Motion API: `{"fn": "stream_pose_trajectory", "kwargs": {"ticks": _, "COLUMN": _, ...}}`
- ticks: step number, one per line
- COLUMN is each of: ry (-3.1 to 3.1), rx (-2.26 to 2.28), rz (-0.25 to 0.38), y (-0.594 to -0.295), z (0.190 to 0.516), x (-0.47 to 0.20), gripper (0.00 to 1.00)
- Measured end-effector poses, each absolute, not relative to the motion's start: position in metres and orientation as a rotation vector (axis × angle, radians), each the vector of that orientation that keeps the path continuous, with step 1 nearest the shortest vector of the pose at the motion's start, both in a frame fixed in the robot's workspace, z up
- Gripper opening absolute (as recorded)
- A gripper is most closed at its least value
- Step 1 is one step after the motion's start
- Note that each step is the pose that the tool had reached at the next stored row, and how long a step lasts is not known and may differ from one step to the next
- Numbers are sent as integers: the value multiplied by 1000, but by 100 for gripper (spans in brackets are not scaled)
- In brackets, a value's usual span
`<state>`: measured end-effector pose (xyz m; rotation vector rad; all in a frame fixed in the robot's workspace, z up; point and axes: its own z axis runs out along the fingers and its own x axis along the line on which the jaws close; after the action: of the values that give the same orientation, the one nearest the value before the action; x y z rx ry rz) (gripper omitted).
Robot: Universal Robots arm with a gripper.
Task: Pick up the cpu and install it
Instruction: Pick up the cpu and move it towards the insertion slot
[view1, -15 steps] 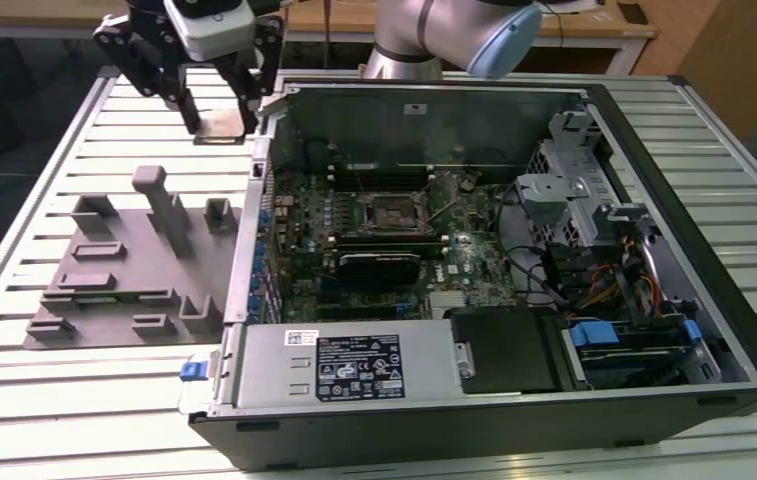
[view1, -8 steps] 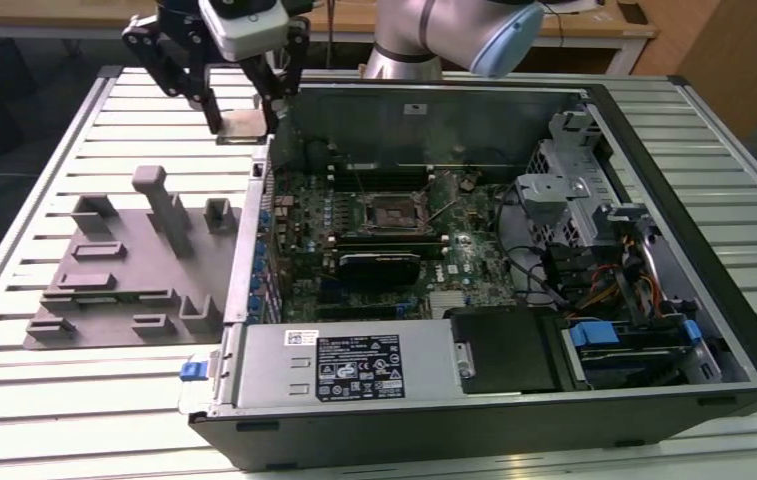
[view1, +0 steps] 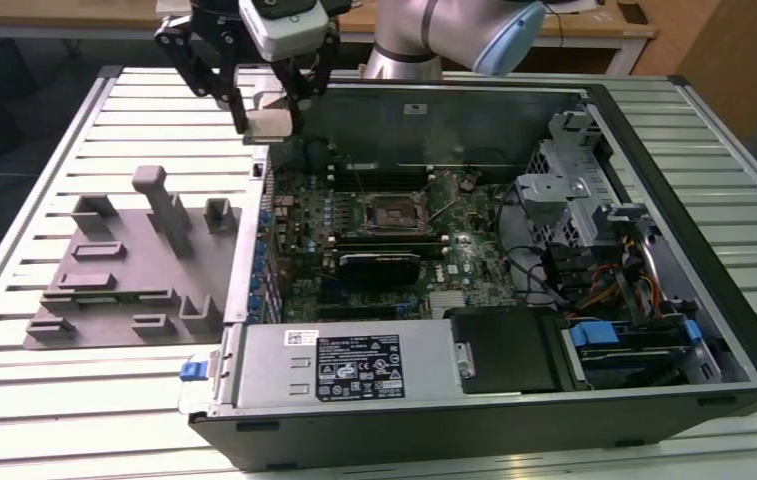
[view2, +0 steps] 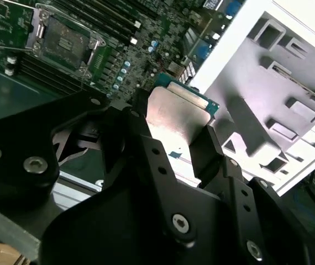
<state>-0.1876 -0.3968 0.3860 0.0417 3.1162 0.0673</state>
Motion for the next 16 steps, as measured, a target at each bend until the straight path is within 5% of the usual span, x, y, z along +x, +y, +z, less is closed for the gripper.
{"fn": "stream_pose_trajectory", "kwargs": {"ticks": 16, "ry": 3117, "rx": 42, "rz": 67, "y": -397, "z": 386, "x": -138, "gripper": 54}}
